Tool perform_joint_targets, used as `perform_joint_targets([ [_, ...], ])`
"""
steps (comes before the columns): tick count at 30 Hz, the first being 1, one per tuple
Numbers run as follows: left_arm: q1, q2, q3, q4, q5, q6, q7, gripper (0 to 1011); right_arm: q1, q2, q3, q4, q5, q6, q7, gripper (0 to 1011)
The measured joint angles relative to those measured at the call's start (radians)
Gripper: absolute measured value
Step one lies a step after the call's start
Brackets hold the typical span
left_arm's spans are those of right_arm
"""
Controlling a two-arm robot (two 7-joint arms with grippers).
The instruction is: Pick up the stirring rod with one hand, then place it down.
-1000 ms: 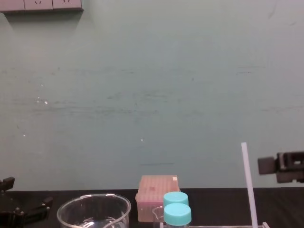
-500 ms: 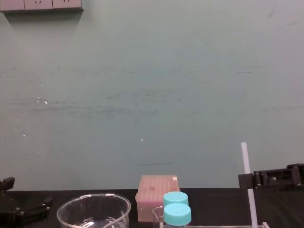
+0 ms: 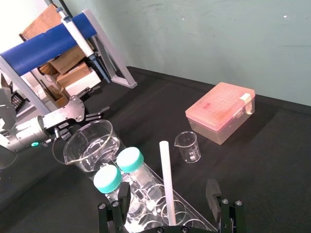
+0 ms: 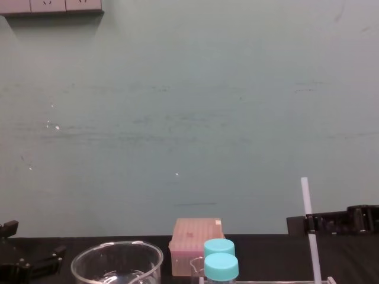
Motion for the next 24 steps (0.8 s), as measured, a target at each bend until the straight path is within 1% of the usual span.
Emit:
perform_joint_targets([
  [11, 0.0, 0.0, 0.0, 0.0, 0.0, 0.0, 0.0, 1005, 0.026, -0.014, -0.037, 0.03, 0.009, -0.015, -0.001, 1003],
  [19, 0.0, 0.0, 0.0, 0.0, 0.0, 0.0, 0.0, 1005, 0.025, -0.012, -0.035, 0.028, 0.009, -0.015, -0.001, 1003],
  [20, 0.0, 0.0, 0.0, 0.0, 0.0, 0.0, 0.0, 1005, 0.025, -0.012, -0.034, 0.028, 0.009, -0.015, -0.001, 996],
  [24, 0.0, 0.0, 0.0, 0.0, 0.0, 0.0, 0.0, 1004, 0.024, -0.012, -0.033, 0.027, 0.009, -0.015, -0.001, 909],
])
